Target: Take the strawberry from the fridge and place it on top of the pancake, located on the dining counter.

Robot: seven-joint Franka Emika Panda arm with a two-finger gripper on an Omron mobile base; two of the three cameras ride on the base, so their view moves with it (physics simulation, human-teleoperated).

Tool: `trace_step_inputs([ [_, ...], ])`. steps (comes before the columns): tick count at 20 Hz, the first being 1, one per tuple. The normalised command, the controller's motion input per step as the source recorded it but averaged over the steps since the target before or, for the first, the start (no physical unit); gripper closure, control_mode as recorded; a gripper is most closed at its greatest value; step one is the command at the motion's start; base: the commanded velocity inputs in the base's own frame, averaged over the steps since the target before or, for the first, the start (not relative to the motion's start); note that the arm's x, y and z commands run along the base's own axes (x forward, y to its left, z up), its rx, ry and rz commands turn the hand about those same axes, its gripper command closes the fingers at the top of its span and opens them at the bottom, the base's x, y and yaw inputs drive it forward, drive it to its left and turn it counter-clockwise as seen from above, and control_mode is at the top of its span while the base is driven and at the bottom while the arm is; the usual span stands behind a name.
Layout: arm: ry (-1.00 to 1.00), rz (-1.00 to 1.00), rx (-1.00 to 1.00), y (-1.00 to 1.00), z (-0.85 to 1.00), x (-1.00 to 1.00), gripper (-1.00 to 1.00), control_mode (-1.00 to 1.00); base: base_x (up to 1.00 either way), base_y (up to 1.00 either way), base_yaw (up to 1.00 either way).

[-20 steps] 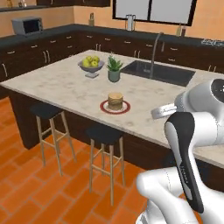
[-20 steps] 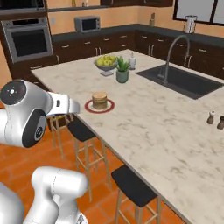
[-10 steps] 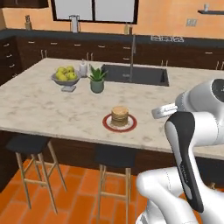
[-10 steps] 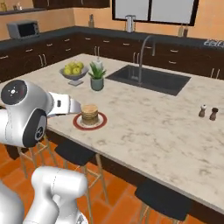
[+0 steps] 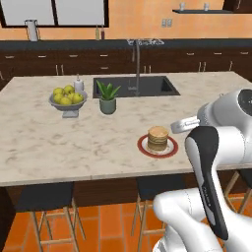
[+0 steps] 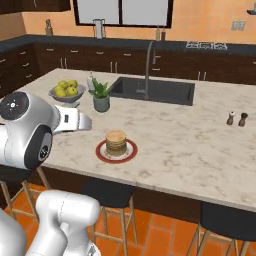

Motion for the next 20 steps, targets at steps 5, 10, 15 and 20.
trace_step_inputs([
  [5,0.00,0.00,0.00,0.00,0.00,0.00,1.00,1.00,1.00,0.12,-0.40],
  [10,0.40,-0.01,0.00,-0.10,-0.26,0.60,1.00,-1.00,0.40,-0.01,-0.06],
  [15,0.89,0.00,0.00,-0.02,-0.64,1.00,1.00,-1.00,0.00,0.00,0.00],
  [20,0.10,0.00,0.00,0.00,-0.17,0.71,1.00,-1.00,0.00,0.00,0.00],
])
